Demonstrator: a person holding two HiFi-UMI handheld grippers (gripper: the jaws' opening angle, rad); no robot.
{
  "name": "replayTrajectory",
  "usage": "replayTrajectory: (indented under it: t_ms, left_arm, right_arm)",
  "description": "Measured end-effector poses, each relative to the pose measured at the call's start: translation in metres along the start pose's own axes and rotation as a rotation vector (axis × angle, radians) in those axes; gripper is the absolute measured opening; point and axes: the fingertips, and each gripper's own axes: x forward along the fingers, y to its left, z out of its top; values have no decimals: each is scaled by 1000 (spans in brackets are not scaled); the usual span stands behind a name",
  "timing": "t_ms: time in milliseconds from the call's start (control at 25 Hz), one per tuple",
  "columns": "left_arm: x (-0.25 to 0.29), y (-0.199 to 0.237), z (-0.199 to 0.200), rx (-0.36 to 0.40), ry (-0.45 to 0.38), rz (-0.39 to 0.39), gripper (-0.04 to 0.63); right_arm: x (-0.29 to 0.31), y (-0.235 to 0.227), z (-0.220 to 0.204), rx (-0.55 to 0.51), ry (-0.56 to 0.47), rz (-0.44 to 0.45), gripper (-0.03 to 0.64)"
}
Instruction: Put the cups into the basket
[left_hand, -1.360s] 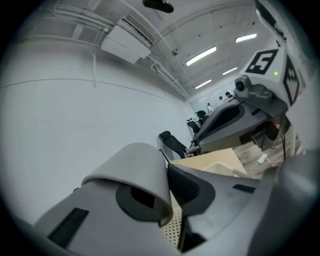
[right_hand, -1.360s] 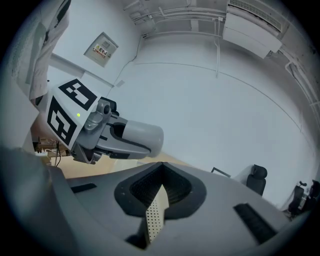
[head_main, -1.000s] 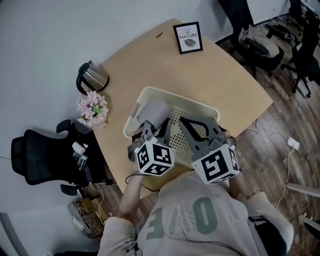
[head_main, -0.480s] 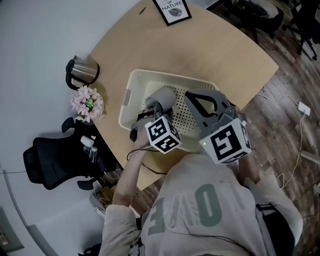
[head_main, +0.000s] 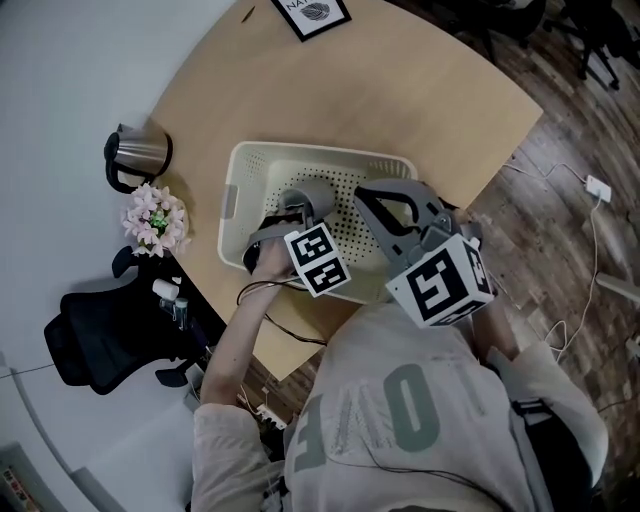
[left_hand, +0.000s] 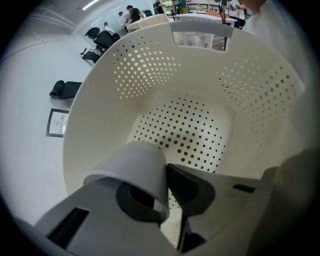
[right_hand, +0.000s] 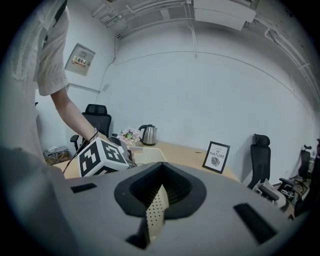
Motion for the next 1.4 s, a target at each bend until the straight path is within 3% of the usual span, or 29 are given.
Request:
replayTrajectory:
  t_ms: [280, 600, 960, 1400]
  left_arm:
    - [11, -16, -10, 106, 64, -36, 55]
    - [19, -22, -9, 162, 88, -49, 55]
    - [21, -18, -8, 243, 121, 2, 80]
    - [10, -12, -1, 195, 126, 57, 121]
  right_arm:
    - [11, 6, 1, -3, 1, 19, -2]
    - [22, 14, 2, -26, 2, 47, -2]
    - [24, 14, 2, -22, 11, 57, -2]
    - [9, 10, 9, -33, -18, 55, -2]
